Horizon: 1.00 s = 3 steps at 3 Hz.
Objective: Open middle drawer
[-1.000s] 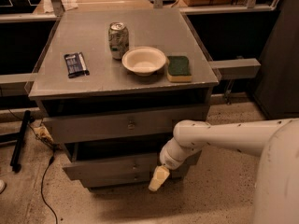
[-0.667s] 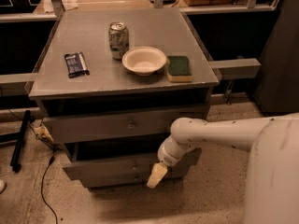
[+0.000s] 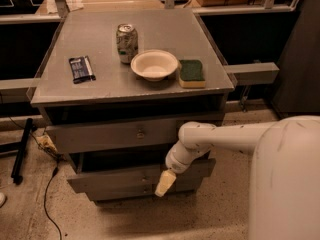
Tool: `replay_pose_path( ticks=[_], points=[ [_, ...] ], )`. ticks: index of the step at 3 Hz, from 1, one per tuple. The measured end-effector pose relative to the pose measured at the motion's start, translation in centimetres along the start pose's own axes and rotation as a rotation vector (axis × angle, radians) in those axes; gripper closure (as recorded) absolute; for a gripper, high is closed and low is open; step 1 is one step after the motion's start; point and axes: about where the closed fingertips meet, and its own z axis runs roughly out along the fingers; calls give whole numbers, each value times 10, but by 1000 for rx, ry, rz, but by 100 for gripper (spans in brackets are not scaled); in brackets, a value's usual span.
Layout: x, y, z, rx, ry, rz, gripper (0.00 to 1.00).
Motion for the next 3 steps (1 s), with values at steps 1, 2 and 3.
replay_pose_path(
  ticks=[1, 2, 3],
  points=[
    [6, -4, 18, -24, 27, 12, 0],
    [16, -6, 35, -45, 55, 26, 0],
    [21, -3, 39, -60, 73, 25, 0]
  ],
)
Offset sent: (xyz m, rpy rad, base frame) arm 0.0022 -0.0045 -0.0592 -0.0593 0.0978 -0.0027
